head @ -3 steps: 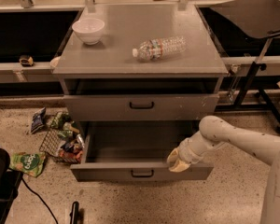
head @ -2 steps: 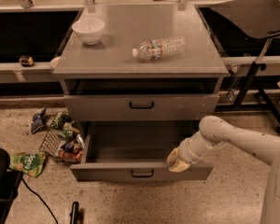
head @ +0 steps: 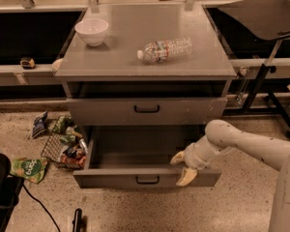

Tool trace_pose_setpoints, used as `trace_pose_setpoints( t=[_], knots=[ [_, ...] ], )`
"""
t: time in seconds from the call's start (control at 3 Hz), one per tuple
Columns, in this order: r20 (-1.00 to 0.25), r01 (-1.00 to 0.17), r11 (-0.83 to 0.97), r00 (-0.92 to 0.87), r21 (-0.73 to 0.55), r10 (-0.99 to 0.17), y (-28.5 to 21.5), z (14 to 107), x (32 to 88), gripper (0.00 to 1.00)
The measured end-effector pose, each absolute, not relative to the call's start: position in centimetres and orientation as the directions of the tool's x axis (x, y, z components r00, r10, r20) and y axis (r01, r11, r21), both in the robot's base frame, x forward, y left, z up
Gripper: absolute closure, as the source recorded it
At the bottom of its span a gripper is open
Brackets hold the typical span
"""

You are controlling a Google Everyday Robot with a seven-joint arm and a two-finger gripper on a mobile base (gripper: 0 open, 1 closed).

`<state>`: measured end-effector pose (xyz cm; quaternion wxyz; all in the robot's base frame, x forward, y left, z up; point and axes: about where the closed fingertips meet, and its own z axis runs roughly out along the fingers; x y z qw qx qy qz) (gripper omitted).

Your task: Open middle drawer

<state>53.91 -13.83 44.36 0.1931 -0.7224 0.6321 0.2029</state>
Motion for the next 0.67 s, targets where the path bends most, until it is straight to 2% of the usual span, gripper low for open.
trace_pose_setpoints(
  t=[0.33,0.67],
  knots=[
    [-0.537,-0.992,-0.126,0.119,-0.023,-0.835,-13.8,44.4,53.9,0.00],
    [-0.525,-0.988,-0.146,0.153,-0.054,-0.837,-13.9,45.5,53.6,0.00]
  ],
)
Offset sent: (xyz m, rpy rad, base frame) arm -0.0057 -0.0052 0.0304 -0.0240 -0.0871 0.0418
